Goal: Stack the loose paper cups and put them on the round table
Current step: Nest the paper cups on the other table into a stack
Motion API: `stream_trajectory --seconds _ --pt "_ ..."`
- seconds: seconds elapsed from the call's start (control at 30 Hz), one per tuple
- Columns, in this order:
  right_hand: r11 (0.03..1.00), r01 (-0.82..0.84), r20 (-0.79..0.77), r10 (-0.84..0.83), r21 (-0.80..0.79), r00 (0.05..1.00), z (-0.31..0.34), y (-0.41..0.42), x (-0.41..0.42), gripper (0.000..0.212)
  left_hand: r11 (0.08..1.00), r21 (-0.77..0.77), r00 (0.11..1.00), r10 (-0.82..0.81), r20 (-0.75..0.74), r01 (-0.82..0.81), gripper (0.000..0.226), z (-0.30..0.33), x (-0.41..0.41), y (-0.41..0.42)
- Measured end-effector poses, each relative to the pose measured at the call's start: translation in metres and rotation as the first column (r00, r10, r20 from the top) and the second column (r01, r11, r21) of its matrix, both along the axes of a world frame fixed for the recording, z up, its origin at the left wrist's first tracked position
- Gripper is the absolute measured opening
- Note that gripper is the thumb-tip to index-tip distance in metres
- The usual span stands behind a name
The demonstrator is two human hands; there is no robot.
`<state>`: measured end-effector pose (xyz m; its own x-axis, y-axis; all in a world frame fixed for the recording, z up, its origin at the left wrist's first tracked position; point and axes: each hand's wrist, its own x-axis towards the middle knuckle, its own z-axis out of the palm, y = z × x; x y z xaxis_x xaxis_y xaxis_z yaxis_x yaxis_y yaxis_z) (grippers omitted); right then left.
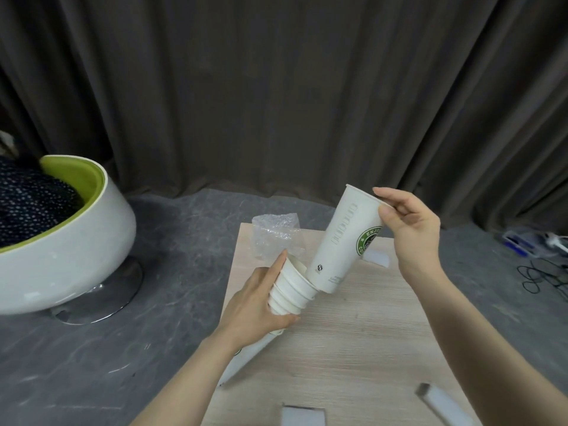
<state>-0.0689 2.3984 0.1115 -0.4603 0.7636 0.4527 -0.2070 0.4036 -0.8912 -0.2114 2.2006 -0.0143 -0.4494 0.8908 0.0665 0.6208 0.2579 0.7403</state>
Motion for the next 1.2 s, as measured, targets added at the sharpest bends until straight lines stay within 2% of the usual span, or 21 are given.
stream_trajectory --seconds 0.23,0.53,0.77,0.93,1.1,1.2 --pt "1.000 -0.011 -0.016 0.010 -0.025 1.000 0.000 -0.004 -0.005 0.040 0.999 0.038 1.000 -0.010 0.015 0.009 0.111 0.002 -0.002 0.007" --pt "0.989 -0.149 0.168 0.151 -0.023 0.974 -0.022 -0.025 -0.009 0.036 0.991 0.136 0.998 0.001 0.068 -0.010 0.115 0.016 0.001 0.023" --pt "0.968 -0.249 0.280 0.243 -0.013 0.929 -0.037 -0.050 -0.013 0.040 0.982 0.171 0.982 0.046 0.183 -0.078 0.124 0.020 0.001 0.030" --pt "0.942 -0.335 0.352 0.323 -0.029 0.879 -0.049 -0.064 -0.015 0.041 0.974 0.194 0.943 0.047 0.328 -0.116 0.128 0.008 -0.005 0.026" --pt "0.935 -0.353 0.475 0.293 0.040 0.830 -0.063 -0.070 -0.020 0.046 0.967 0.214 0.910 0.038 0.412 -0.137 0.128 0.000 -0.009 0.018" --pt "0.927 -0.363 0.441 0.286 0.098 0.851 -0.068 -0.074 -0.022 0.048 0.963 0.227 0.908 0.041 0.416 -0.147 0.127 0.001 -0.013 0.013"
